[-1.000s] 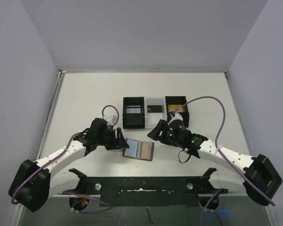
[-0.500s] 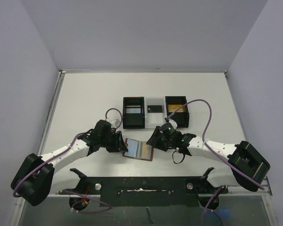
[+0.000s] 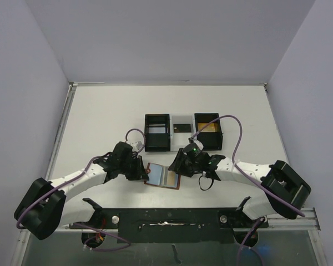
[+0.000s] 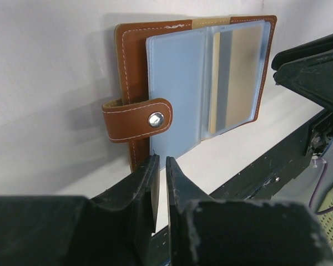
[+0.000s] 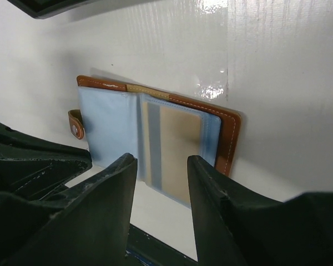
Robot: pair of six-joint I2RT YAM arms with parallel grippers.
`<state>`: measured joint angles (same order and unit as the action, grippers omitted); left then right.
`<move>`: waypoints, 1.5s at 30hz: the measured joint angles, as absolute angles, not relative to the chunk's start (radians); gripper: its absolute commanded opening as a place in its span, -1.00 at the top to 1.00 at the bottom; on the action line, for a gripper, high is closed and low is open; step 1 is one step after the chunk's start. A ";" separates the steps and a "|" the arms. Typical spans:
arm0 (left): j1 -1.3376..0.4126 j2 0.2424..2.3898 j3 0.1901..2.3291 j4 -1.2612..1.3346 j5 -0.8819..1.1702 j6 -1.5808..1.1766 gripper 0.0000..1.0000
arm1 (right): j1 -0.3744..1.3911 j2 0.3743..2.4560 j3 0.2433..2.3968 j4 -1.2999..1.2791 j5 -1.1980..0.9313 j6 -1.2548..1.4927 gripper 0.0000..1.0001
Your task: Take the credit cards out of the card holder
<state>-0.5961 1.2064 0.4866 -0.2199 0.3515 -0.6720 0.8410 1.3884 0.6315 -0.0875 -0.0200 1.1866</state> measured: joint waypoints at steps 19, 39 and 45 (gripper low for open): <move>-0.610 1.229 0.477 -0.206 0.340 -0.679 0.90 | 0.846 1.467 0.666 -0.136 -0.019 1.186 0.27; -0.640 1.246 0.437 -0.164 0.304 -0.701 0.89 | 0.851 1.491 0.721 -0.141 -0.063 1.151 0.50; -0.645 1.250 0.437 -0.159 0.303 -0.704 0.74 | 0.862 1.513 0.752 -0.196 -0.043 1.141 0.38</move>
